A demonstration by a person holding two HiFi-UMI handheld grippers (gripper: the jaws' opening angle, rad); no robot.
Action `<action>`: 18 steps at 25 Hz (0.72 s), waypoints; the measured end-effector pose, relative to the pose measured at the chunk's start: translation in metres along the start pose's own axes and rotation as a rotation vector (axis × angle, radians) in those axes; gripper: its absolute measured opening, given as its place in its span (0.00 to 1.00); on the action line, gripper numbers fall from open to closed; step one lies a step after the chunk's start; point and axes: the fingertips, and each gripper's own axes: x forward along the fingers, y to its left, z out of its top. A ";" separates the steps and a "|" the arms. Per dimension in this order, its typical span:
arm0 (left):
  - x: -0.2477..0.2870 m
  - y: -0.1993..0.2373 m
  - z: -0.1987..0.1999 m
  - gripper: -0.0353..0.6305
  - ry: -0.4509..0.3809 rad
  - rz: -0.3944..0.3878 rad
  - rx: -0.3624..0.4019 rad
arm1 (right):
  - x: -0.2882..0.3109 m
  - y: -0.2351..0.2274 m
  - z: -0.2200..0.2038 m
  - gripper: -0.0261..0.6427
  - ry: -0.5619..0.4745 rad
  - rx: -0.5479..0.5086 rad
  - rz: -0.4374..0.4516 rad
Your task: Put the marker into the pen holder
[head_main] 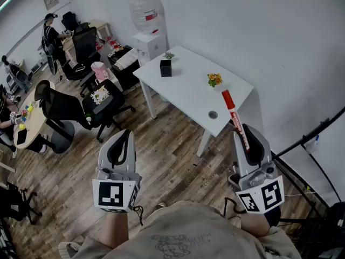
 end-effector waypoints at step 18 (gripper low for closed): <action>0.003 -0.057 -0.003 0.05 0.052 0.014 0.014 | -0.031 -0.030 -0.022 0.19 0.082 0.089 0.082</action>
